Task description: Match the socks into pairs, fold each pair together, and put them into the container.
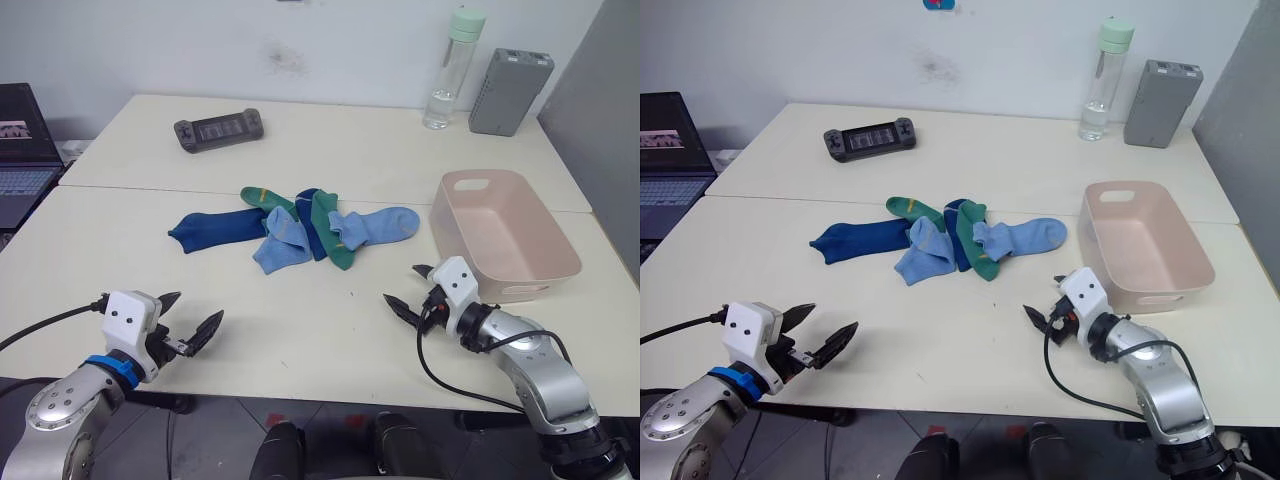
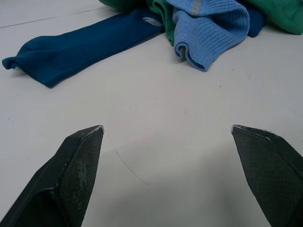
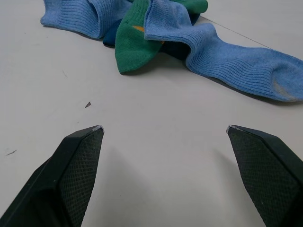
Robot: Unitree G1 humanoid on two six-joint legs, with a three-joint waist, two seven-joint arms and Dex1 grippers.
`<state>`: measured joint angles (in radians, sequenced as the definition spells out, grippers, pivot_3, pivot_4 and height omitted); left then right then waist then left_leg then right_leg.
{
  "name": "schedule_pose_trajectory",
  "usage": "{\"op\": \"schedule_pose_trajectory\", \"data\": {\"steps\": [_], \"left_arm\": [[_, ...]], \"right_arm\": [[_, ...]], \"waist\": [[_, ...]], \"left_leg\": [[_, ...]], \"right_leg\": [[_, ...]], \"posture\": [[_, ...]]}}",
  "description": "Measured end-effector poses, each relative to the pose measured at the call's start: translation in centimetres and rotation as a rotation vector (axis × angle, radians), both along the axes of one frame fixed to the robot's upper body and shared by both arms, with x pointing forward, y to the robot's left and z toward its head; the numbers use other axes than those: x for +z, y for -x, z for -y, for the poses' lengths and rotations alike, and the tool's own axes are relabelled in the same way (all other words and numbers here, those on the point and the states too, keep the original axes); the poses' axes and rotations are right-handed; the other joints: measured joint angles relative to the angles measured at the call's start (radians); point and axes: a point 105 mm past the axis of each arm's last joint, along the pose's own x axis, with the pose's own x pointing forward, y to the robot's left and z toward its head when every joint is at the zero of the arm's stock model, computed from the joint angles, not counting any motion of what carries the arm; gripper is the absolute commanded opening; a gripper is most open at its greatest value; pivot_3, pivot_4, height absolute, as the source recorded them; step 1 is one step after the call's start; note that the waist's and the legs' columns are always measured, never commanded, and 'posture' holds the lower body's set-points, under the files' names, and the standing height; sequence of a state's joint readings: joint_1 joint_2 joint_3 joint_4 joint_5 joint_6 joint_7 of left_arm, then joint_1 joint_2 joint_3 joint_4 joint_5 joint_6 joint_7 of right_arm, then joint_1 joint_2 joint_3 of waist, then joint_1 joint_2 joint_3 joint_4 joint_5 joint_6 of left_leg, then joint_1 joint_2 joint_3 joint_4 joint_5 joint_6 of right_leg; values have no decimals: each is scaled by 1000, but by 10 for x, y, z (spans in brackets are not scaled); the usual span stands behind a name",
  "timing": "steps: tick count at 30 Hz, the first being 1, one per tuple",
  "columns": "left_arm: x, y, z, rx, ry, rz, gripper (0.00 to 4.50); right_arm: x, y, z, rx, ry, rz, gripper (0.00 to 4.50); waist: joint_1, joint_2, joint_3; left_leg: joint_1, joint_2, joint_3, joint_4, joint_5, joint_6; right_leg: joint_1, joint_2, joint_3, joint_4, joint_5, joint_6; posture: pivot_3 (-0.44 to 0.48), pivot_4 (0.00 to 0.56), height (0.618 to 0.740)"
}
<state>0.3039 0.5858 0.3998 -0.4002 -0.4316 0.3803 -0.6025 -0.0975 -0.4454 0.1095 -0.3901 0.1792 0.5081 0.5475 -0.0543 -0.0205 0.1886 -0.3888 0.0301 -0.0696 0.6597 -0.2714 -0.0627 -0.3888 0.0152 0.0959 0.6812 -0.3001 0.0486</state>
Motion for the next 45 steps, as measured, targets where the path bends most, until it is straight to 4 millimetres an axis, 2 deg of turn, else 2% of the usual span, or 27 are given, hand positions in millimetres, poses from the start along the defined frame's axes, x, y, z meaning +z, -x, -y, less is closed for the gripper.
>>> {"op": "schedule_pose_trajectory", "data": {"steps": [8,12,16,33,37,41,45], "left_arm": [[-4,1,-12,92,-86,69,4500],[-7,0,-13,106,-15,69,4500],[2,1,-17,111,60,103,4500],[3,2,-12,87,77,84,4500],[8,-1,-11,61,58,90,4500],[31,-10,5,-46,40,137,4500],[55,-17,39,-213,61,166,4500]], "right_arm": [[-3,-5,3,-5,8,2,4464],[-3,-5,3,3,10,11,4464],[-3,-5,2,7,5,10,4464],[2,-7,-6,22,-10,24,4464],[9,-11,-16,50,-5,51,4464],[25,-23,-26,66,-1,105,4464],[27,-35,-36,85,37,115,4464]], "waist": [[0,0,0],[0,0,0],[0,0,0],[0,0,0],[-1,0,0],[-1,0,0],[1,0,0]], "left_leg": [[0,0,0,0,0,0],[0,0,0,0,0,0],[0,0,0,0,0,0],[0,0,0,0,0,0],[0,0,0,0,0,0],[0,0,0,0,0,0],[-1,0,-1,0,0,0]], "right_leg": [[0,0,0,0,0,0],[0,0,0,0,0,0],[0,0,0,0,0,0],[0,0,0,0,0,0],[0,0,0,0,0,0],[0,0,0,0,1,0],[0,0,-1,0,3,-4]], "posture": [[0,150,740],[0,150,740],[0,150,740],[0,150,740],[0,150,740],[0,150,740],[0,150,740]]}}
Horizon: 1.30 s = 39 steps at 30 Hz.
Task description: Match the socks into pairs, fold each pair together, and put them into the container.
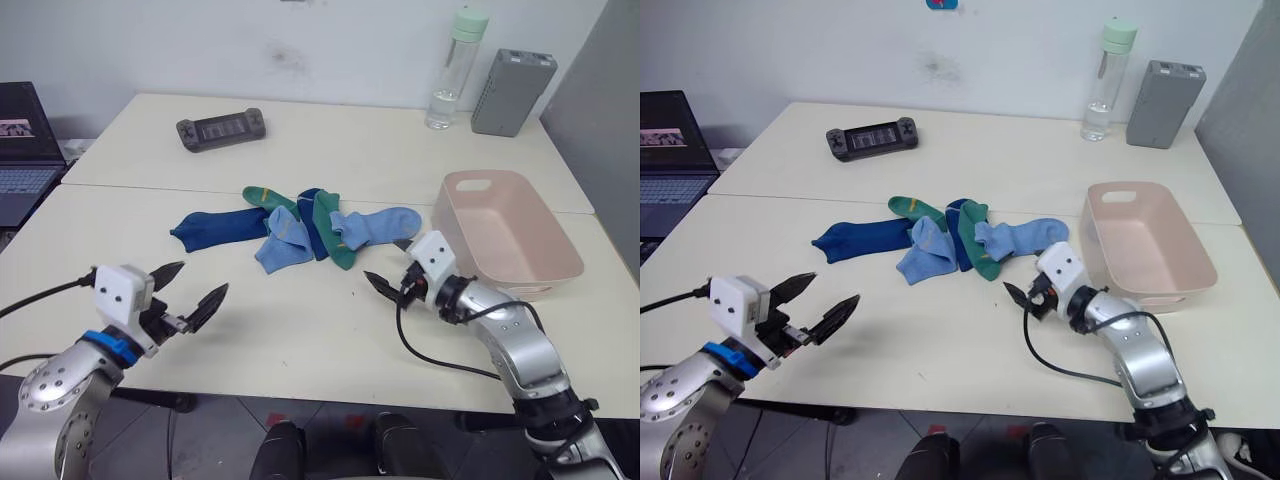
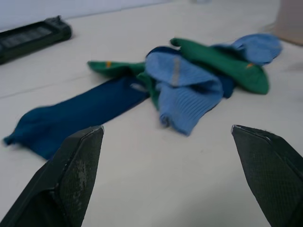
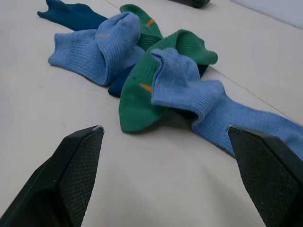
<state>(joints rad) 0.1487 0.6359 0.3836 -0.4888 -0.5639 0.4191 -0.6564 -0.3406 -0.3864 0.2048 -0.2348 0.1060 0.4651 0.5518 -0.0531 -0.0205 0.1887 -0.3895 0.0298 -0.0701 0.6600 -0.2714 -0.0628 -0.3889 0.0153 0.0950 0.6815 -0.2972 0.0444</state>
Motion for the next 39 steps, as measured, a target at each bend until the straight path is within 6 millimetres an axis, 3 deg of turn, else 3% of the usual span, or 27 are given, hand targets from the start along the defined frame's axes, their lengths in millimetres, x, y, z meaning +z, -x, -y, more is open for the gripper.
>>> {"op": "schedule_pose_trajectory", "data": {"steps": [6,14,27,31,34,37,39], "left_arm": [[30,-7,40,-191,16,36,4500],[27,-10,44,-200,27,19,4500],[21,-9,42,-175,37,1,4500],[20,-8,42,-173,37,-4,4500],[17,-7,41,-170,37,-13,4500],[19,-5,44,-183,37,-5,4500],[22,-3,48,-199,34,5,4500]], "right_arm": [[7,-21,-13,3,33,35,4464],[10,-44,-33,24,71,91,4464],[-2,-44,-32,67,113,35,43],[1,-39,-29,95,132,62,43],[3,-37,-19,102,183,112,611],[7,-38,-13,109,237,185,1567],[4,-37,-16,120,254,203,1567]], "waist": [[-5,0,0],[-9,0,0],[-4,0,0],[-2,0,0],[-1,0,0],[-3,0,0],[-4,0,0]], "left_leg": [[0,0,0,0,0,0],[-1,0,-1,0,0,0],[-1,0,-2,0,0,0],[-1,-1,-3,0,0,0],[-2,-1,-2,0,0,0],[-1,0,-2,0,0,0],[-1,0,-2,0,0,0]], "right_leg": [[0,0,0,0,0,0],[-1,0,-1,0,0,0],[-1,0,-2,1,0,0],[-1,-1,-3,1,0,0],[-1,-1,-3,0,0,0],[-1,0,-3,0,0,0],[-1,0,-2,1,0,0]], "posture": [[0,150,740],[0,150,740],[0,150,740],[0,150,740],[0,150,740],[0,150,740],[0,150,740]]}}
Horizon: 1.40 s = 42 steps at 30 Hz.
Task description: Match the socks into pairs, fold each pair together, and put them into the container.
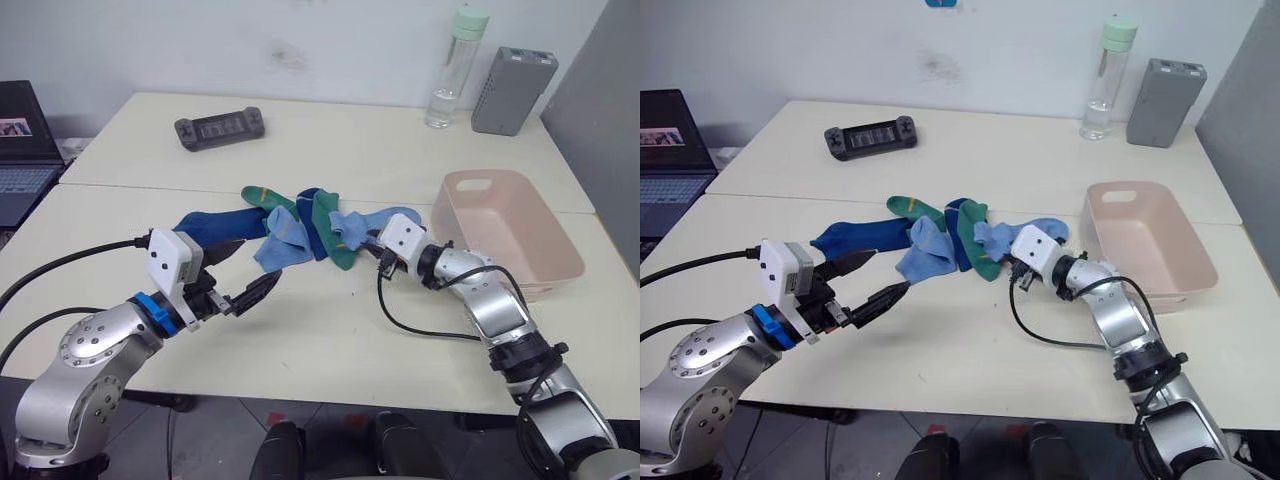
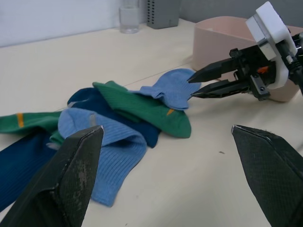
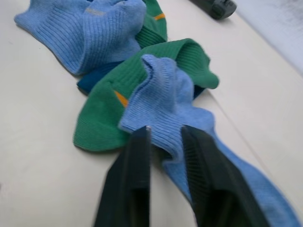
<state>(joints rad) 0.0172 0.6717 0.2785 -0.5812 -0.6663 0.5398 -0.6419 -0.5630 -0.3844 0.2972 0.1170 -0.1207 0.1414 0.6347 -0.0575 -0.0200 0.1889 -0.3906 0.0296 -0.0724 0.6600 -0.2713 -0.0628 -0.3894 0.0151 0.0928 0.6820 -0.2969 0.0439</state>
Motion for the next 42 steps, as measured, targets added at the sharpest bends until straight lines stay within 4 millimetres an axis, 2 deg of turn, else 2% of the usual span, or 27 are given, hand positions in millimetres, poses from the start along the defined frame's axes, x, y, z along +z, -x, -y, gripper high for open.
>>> {"op": "schedule_pose_trajectory", "data": {"steps": [3,12,15,18,30,35,39,42], "left_arm": [[0,2,3,-11,-2,1,4500],[-1,1,3,-7,-1,-3,4500],[-1,1,2,3,2,-2,4500],[-2,1,2,8,5,-7,4500],[-3,1,3,6,3,-9,4500],[-5,2,2,5,-1,-19,4500],[-5,4,0,-9,-14,-24,4500],[-7,7,-2,-25,-26,-54,4500]], "right_arm": [[-9,-1,-3,11,27,-3,1567],[-5,-6,-19,47,49,59,1567],[-6,-6,-20,51,44,59,1006],[-5,-5,-21,61,43,67,16],[-7,1,-20,107,15,13,16],[5,19,-16,189,-33,-39,16],[5,51,-14,349,-44,-126,16],[-1,74,-4,447,-10,-226,16]], "waist": [[-2,0,0],[0,0,0],[0,0,0],[0,0,0],[1,0,0],[1,0,0],[2,0,0],[4,0,0]], "left_leg": [[0,0,1,0,0,0],[0,0,0,0,0,0],[0,0,0,0,0,0],[0,0,0,0,0,0],[0,0,0,0,0,0],[0,0,-1,0,0,0],[0,0,-2,0,0,0],[0,0,-2,0,0,0]], "right_leg": [[0,0,1,0,0,0],[0,0,0,0,0,0],[0,0,0,0,0,0],[0,0,0,0,0,0],[0,0,0,0,0,0],[0,0,-1,0,0,0],[1,0,-2,0,0,0],[1,-1,-2,0,0,0]], "posture": [[0,150,740],[0,150,740],[0,150,740],[0,150,740],[0,150,740],[0,150,740],[0,150,740],[0,150,740]]}}
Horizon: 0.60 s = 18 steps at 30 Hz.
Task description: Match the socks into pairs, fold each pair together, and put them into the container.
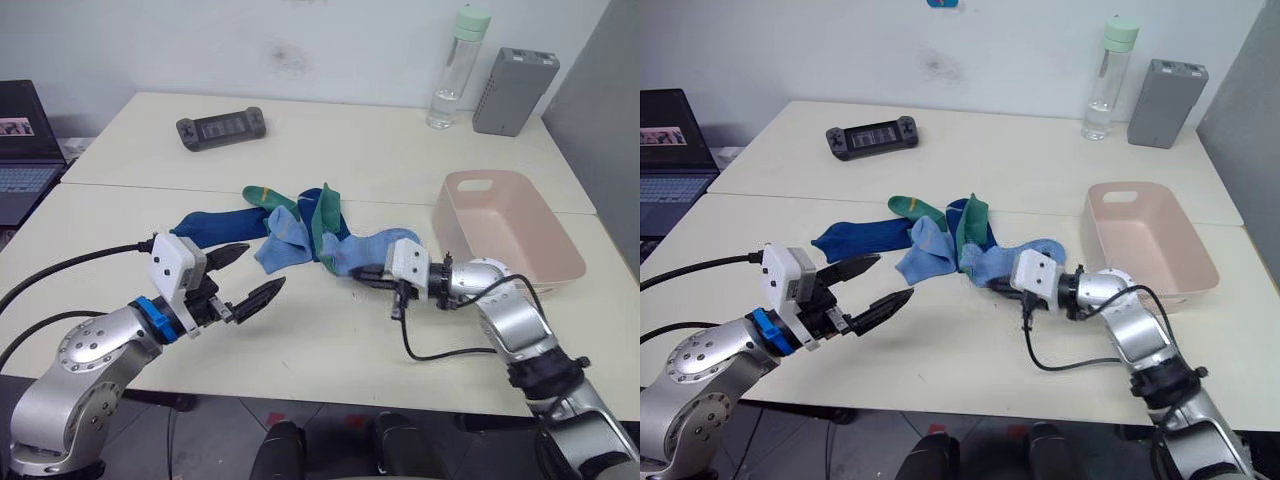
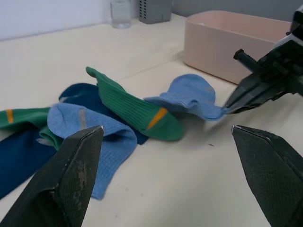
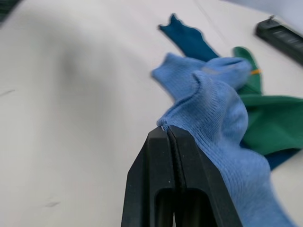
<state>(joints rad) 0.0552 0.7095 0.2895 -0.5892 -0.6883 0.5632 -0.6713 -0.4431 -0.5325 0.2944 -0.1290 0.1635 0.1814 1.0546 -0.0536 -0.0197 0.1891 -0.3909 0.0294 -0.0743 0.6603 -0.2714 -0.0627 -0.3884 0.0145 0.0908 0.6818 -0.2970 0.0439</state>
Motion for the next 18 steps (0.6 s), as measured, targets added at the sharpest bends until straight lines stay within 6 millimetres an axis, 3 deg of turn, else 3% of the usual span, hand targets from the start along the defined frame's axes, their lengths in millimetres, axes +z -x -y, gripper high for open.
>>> {"op": "schedule_pose_trajectory", "data": {"steps": [9,13,18], "left_arm": [[-2,4,-7,-37,-37,-47,4500],[-5,2,-7,-50,-36,-68,4500],[-7,-2,7,-122,-55,-70,4500]], "right_arm": [[-28,52,20,202,156,-207,16],[-33,56,24,223,189,-221,16],[-42,61,35,215,225,-263,16]], "waist": [[1,0,0],[2,0,0],[9,0,0]], "left_leg": [[0,0,1,0,0,0],[0,0,1,1,0,0],[0,0,1,1,0,0]], "right_leg": [[0,0,1,0,0,0],[0,1,0,0,0,0],[0,0,1,-1,0,0]], "posture": [[0,150,740],[0,150,740],[0,150,740]]}}
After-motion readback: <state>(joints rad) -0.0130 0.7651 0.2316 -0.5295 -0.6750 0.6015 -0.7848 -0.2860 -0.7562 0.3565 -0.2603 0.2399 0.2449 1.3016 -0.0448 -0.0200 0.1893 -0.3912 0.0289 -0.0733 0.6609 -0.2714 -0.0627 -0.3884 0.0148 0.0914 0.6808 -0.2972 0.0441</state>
